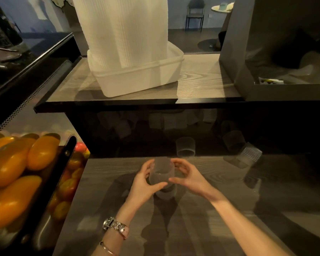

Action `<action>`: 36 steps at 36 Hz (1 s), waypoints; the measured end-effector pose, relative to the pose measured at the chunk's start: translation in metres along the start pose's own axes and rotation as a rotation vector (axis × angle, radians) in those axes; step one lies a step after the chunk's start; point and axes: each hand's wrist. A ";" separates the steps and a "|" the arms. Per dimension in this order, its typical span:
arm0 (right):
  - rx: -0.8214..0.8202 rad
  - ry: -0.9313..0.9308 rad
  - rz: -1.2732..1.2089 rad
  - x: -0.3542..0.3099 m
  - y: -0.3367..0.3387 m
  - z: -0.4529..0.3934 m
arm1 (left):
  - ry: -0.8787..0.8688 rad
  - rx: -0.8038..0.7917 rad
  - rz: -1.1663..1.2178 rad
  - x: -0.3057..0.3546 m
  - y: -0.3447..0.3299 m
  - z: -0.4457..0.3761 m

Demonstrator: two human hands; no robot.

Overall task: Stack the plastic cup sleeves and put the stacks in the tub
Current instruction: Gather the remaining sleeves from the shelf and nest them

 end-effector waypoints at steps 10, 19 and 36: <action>-0.013 -0.006 0.127 0.020 -0.009 0.020 | 0.043 0.044 -0.087 -0.035 -0.026 -0.002; -0.008 -0.057 0.155 0.034 -0.013 0.026 | 0.056 0.073 -0.094 -0.047 -0.036 0.000; -0.011 -0.090 0.101 0.031 0.006 0.025 | 0.054 0.000 -0.116 -0.041 -0.050 -0.010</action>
Point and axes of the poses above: each hand's wrist, its own z-axis away from the middle knuckle, its own y-axis out of the back of the hand, x = y × z, and after that the axes turned 11 degrees about y, right-handed
